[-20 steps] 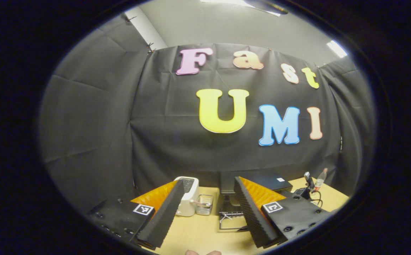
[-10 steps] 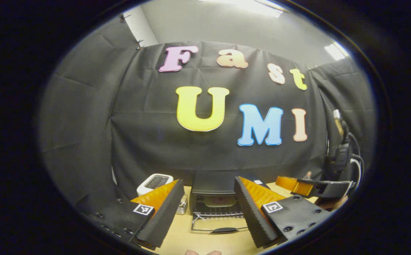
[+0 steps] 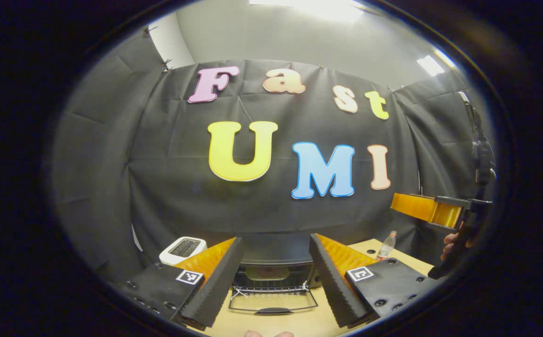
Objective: Open the electric oven with the left hand, put the food in, and close the electric oven.
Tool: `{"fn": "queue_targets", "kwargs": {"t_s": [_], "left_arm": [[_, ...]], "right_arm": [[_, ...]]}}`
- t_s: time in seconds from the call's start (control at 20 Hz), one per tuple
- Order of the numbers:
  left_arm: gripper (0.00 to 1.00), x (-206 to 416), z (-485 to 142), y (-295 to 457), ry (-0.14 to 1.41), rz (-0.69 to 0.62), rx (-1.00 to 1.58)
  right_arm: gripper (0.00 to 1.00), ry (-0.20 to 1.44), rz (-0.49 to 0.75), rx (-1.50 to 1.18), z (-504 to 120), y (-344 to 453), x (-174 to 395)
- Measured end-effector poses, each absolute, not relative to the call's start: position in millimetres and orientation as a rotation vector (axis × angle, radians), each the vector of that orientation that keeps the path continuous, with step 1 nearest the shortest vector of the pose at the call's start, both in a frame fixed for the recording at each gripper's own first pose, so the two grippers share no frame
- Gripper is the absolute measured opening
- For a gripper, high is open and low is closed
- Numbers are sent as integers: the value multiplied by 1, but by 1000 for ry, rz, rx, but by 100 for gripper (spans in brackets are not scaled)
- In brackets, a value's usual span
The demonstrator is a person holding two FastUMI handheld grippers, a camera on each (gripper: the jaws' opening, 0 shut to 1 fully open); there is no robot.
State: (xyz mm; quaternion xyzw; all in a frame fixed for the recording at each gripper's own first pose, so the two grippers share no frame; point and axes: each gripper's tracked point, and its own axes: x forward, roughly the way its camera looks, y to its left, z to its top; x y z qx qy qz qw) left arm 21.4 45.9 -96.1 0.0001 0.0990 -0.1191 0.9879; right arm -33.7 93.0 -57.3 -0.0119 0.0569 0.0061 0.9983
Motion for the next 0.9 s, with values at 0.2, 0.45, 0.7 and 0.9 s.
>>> {"fn": "queue_targets", "kwargs": {"t_s": [0.2,0.45,0.7,0.9], "left_arm": [[91,27,-140,41,318,-234,20],[100,29,-239,47,589,-217,-12],[100,17,-334,49,877,-228,26],[100,-5,-387,49,1053,-237,105]], "right_arm": [[71,113,-9,-47,-54,73,-34],[97,105,-25,-35,-48,52,-35],[97,108,-61,-45,-48,25,-35],[97,146,-93,-33,-54,3,-38]]}}
